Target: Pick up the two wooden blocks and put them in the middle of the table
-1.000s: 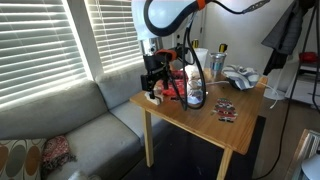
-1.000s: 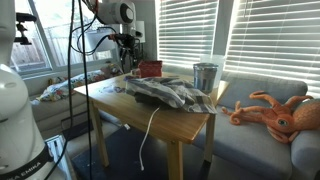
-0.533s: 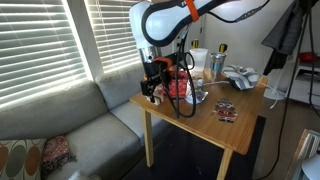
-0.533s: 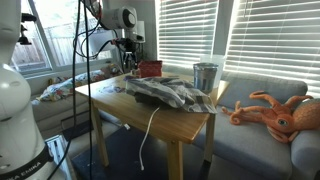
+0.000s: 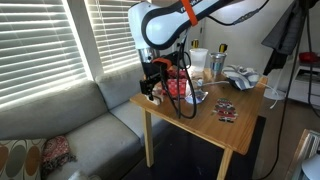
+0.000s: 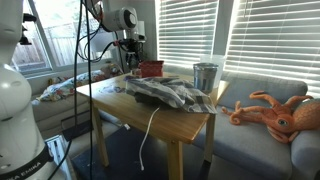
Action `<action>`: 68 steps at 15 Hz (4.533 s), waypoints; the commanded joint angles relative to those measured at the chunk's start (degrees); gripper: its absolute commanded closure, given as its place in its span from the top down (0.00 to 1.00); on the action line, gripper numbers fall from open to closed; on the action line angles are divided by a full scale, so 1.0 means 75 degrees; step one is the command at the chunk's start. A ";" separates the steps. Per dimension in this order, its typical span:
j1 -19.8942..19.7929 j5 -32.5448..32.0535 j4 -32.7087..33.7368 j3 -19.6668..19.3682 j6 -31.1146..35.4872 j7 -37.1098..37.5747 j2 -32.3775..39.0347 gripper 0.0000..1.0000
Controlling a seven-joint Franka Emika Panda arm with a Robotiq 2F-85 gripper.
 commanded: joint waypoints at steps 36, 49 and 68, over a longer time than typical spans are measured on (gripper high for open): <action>0.0165 0.0182 0.1064 -0.0143 -0.0137 -0.0963 0.0889 0.47; 0.0167 0.0541 -0.0503 0.0183 -0.0332 -0.1029 -0.0792 0.14; -0.1596 0.1676 -0.7947 -0.0706 0.1031 -0.1481 -0.8328 0.14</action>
